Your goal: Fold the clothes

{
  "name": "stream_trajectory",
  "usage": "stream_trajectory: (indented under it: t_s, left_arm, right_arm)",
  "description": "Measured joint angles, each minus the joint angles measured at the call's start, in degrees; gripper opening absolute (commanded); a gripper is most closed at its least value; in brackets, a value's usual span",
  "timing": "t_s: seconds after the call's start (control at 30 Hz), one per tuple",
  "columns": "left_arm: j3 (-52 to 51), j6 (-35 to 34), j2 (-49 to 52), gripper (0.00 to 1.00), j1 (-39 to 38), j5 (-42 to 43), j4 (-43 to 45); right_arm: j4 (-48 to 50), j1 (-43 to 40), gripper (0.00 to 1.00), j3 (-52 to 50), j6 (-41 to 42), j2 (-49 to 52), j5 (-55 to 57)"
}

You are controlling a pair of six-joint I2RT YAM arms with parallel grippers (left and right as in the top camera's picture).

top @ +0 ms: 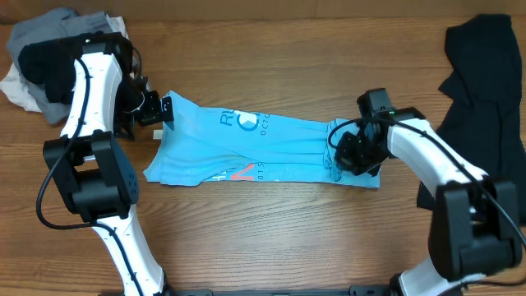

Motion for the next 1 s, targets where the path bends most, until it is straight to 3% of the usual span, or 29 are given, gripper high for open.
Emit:
stream_trajectory:
  t_s: [0.07, 0.1, 0.27, 0.53, 1.0]
  left_arm:
    - [0.0, 0.0, 0.0, 1.0, 0.0, 0.0, 0.0]
    - [0.0, 0.0, 0.0, 1.0, 0.0, 0.0, 0.0]
    - [0.0, 0.0, 0.0, 1.0, 0.0, 0.0, 0.1]
    - [0.0, 0.0, 0.0, 1.0, 0.0, 0.0, 0.5]
    - [0.0, 0.0, 0.0, 1.0, 0.0, 0.0, 0.4]
  right_arm:
    - [-2.0, -0.3, 0.88, 1.9, -0.4, -2.8, 3.3]
    - [-2.8, -0.7, 1.0, 2.8, -0.4, -4.3, 5.0]
    - [-3.1, -5.7, 1.0, 5.0, -2.5, -10.1, 10.3]
    - [1.8, -18.4, 1.0, 3.6, -9.8, -8.2, 7.1]
    - [8.4, -18.6, 1.0, 0.1, -19.6, 6.7, -9.2]
